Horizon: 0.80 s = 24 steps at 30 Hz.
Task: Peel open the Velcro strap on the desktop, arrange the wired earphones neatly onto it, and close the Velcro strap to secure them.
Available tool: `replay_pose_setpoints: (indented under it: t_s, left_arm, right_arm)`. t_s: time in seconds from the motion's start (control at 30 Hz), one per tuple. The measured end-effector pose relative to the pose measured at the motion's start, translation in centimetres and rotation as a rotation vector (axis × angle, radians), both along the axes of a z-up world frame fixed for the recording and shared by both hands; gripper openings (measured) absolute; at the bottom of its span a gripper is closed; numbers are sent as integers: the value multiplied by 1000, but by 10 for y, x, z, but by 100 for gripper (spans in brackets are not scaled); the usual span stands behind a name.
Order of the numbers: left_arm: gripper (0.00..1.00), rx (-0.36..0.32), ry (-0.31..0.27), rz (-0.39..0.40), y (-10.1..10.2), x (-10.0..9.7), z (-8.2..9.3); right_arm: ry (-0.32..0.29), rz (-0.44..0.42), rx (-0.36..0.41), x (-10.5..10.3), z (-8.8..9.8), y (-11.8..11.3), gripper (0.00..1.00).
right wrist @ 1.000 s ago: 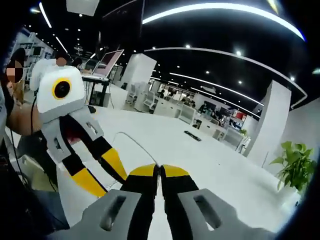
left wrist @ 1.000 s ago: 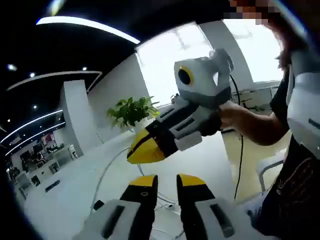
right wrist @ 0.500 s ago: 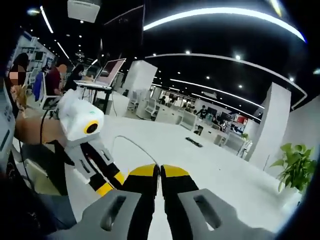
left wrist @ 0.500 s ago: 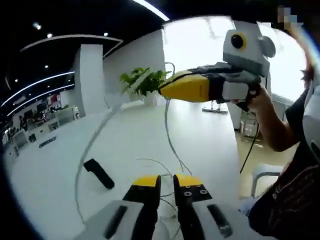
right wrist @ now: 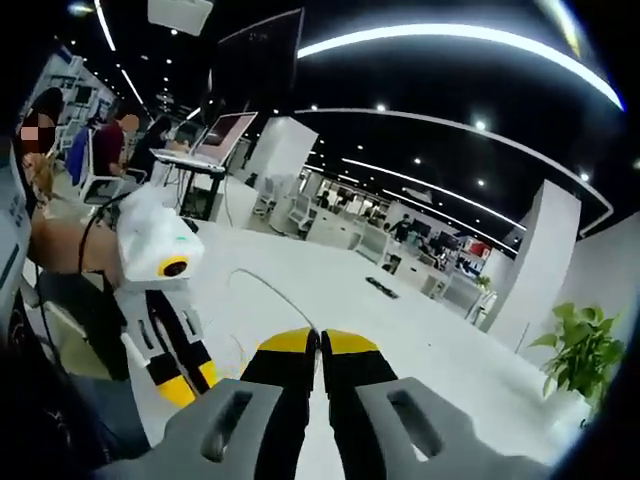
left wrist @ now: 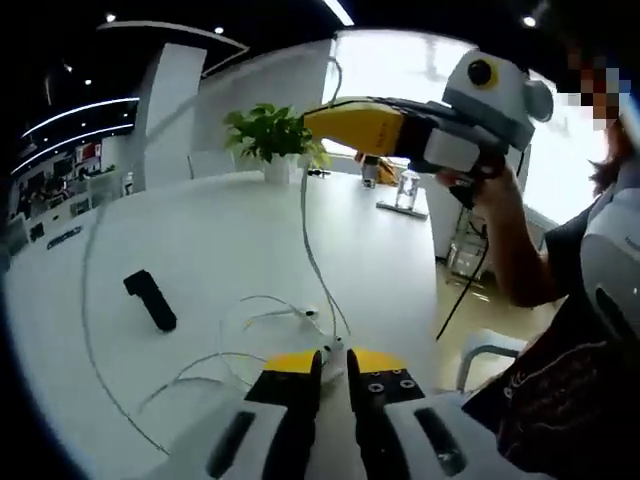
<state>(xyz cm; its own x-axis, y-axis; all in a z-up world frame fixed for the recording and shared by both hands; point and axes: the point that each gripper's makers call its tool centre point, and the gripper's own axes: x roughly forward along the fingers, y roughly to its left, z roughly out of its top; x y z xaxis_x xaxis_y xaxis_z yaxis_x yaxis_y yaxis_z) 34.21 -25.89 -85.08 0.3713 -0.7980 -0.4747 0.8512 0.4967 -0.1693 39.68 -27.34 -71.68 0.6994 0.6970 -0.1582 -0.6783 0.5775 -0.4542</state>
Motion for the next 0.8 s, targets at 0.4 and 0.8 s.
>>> replay_pose_setpoints:
  t_s: [0.4,0.8]
  left_arm:
    - [15,-2,11,-16,-6,-3,-7]
    - [19,-93,14,4,-9,-6,-5]
  right_arm:
    - [70,4,-14,18,-26,-1,6]
    - [113,52,-56,25,-59,15,6]
